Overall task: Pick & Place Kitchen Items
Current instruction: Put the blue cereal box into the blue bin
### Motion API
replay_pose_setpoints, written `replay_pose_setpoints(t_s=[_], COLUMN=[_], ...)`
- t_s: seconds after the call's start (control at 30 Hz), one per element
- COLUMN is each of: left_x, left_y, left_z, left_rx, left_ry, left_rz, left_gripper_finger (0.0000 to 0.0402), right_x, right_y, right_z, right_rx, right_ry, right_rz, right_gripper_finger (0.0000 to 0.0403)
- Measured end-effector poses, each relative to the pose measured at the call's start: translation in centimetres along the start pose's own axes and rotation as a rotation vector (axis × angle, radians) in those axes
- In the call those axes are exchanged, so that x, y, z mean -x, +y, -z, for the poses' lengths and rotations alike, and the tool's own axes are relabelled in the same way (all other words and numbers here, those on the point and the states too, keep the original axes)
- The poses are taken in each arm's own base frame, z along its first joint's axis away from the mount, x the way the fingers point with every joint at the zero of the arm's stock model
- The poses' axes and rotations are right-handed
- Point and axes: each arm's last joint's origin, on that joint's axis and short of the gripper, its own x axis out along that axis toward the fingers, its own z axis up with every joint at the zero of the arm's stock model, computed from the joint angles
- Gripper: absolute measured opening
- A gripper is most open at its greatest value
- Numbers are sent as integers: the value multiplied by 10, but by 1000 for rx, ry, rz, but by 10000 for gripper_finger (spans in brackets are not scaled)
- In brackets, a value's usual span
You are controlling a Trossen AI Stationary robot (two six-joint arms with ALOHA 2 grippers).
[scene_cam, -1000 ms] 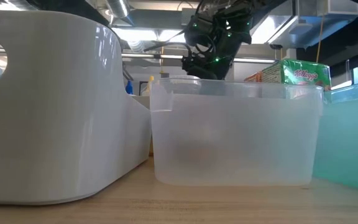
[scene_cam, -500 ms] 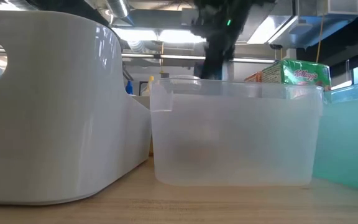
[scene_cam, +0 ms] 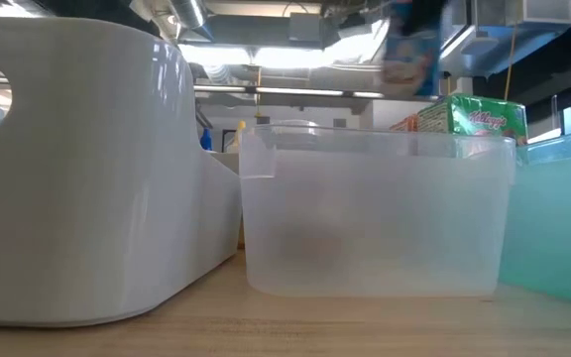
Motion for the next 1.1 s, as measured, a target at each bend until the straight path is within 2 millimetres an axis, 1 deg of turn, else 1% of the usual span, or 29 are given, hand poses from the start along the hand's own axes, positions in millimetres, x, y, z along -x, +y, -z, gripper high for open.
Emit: replay_pose_setpoints(t_s=[0.07,0.17,0.23,0.33,0.43,0.57,0.67,0.8,0.9,1.1], left_x=[0,0,0,0,0,0,0,0,0,0], left_y=[0,0,0,0,0,0,0,0,0,0], left_z=[0,-2,-2,-2,-2,-5,-6,-6,-6,-6], left_rx=[1,6,6,6,7,20,27,47,50,53], left_ry=[-2,-15,-18,-20,-22,-48,-62,-62,-61,-61], left_rz=[0,-2,-4,-7,-8,-4,5,6,6,7], left_gripper_finger=[332,333,333,332,333,333,332,333,332,333], right_x=[12,22,25,27,21,6,-5,-17,-22,-29], right_y=[1,3,6,12,20,33,43,51,54,62], right_z=[13,28,33,35,42,54,59,64,65,69], right_rx=[2,-7,-18,-14,-2,13,25,40,49,65], right_ry=[45,116,142,139,172,235,243,249,238,268], right_rz=[5,12,16,6,-8,-19,-51,-90,-100,-208], right_gripper_finger=[89,89,89,89,89,89,89,89,89,89])
